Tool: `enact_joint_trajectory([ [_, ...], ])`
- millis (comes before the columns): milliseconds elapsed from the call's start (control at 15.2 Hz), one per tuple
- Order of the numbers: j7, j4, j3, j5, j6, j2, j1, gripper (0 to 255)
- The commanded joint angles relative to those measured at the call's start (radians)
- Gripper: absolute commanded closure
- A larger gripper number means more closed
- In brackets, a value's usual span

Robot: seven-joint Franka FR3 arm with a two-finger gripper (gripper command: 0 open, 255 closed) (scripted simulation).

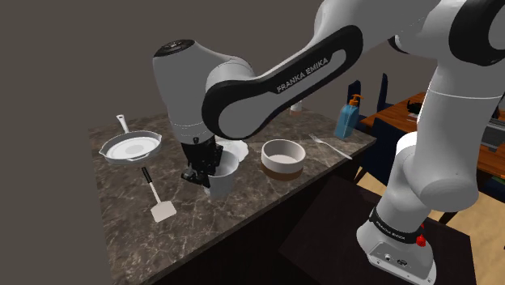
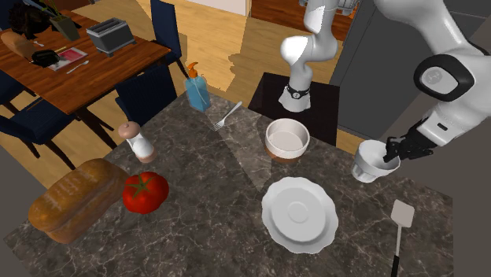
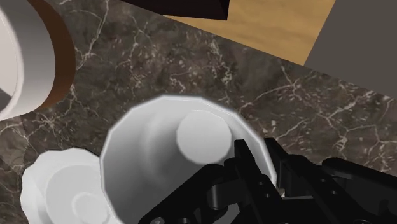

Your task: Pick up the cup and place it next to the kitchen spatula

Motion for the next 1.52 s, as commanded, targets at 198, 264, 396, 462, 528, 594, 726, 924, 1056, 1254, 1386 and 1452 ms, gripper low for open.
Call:
enact_joint_trajectory([
  [198, 0.018, -0.036, -0.004, -0.019, 0.061, 0.029, 0.001, 255],
  [264, 0.022, -0.042, -0.004, -0.023, 0.073, 0.035, 0.002, 255],
  [396, 0.028, -0.050, -0.006, -0.029, 0.088, 0.044, 0.002, 255],
  [462, 0.028, -0.050, -0.006, -0.029, 0.088, 0.044, 0.002, 255],
  [528, 0.028, -0.050, -0.006, -0.029, 0.088, 0.044, 0.002, 255],
  [594, 0.028, -0.050, -0.006, -0.029, 0.088, 0.044, 0.003, 255],
  [726, 0.028, -0.050, -0.006, -0.029, 0.088, 0.044, 0.003, 255],
  [924, 0.028, -0.050, -0.006, -0.029, 0.088, 0.044, 0.003, 0],
  [1056, 0.028, -0.050, -0.006, -0.029, 0.088, 0.044, 0.003, 0],
  [1254, 0.028, -0.050, -0.006, -0.029, 0.088, 0.044, 0.003, 0],
  [1386, 0.016, -0.011, 0.001, -0.011, 0.027, 0.019, 0.005, 0],
  [1452, 0.011, 0.011, 0.004, -0.003, -0.004, 0.009, 0.006, 0],
])
